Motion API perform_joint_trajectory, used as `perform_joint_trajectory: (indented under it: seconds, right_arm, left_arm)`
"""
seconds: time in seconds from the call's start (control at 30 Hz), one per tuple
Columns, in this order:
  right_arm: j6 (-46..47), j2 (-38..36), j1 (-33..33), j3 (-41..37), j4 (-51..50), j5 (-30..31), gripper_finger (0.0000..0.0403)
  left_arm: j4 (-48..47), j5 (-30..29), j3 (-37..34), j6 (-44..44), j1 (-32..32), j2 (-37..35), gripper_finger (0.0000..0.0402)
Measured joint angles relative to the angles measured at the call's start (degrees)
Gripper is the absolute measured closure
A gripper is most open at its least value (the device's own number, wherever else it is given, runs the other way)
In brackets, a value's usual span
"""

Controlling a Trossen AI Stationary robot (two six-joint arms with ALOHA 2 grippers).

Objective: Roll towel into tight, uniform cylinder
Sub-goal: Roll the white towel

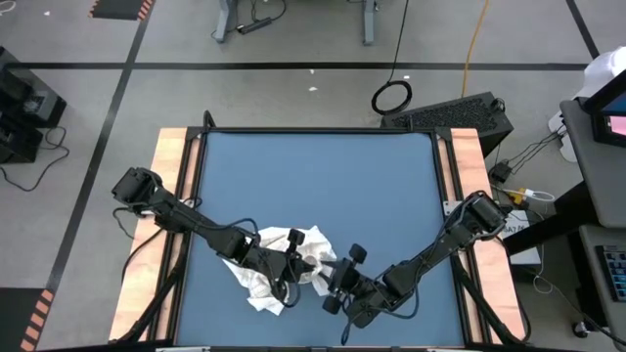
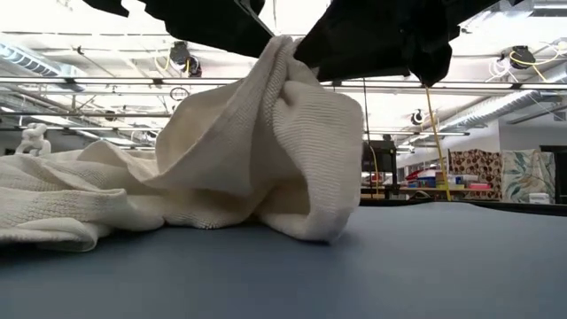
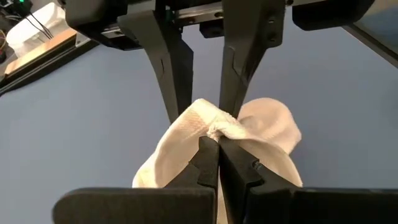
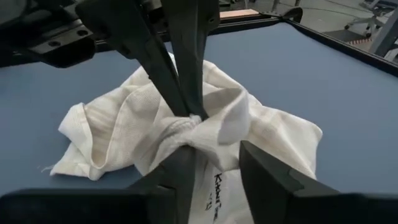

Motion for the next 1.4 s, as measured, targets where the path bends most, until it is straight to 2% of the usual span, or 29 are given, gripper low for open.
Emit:
perform_joint_trajectory:
  seconds: [0.17,0.37,0.57,0.83,0.93,1.1,1.4]
  right_arm:
    - [1.7,0.0,0.0,0.0,0.4,-0.4,0.0255]
    - [3.8,0.0,0.0,0.0,0.6,-4.3,0.0233]
    - [3.9,0.0,0.0,0.0,1.0,-4.4,0.0205]
    - [-1.0,0.0,-0.9,0.0,6.9,-4.6,0.0167]
    - [-1.5,0.0,-2.3,0.0,7.1,-7.0,0.0167]
    - [-0.4,0.0,-4.2,0.0,6.1,-8.9,0.02]
    - [-0.2,0.0,-4.0,0.0,4.2,-9.2,0.0328]
  left_arm:
    - [0.0,0.0,0.0,0.0,0.3,0.0,0.0396]
    - [-0.4,0.0,0.0,0.0,0.3,0.0,0.0396]
    - [-0.2,0.0,0.0,-0.1,0.3,0.0,0.0396]
    - [-0.2,-0.1,0.0,-1.1,0.3,0.0,0.0396]
    - [-0.1,-0.1,0.0,-2.4,0.3,0.0,0.0396]
    - [-0.2,-0.1,0.0,-3.0,0.1,0.0,0.0396]
    - [-0.2,-1.8,0.0,-3.3,0.1,-0.4,0.0396]
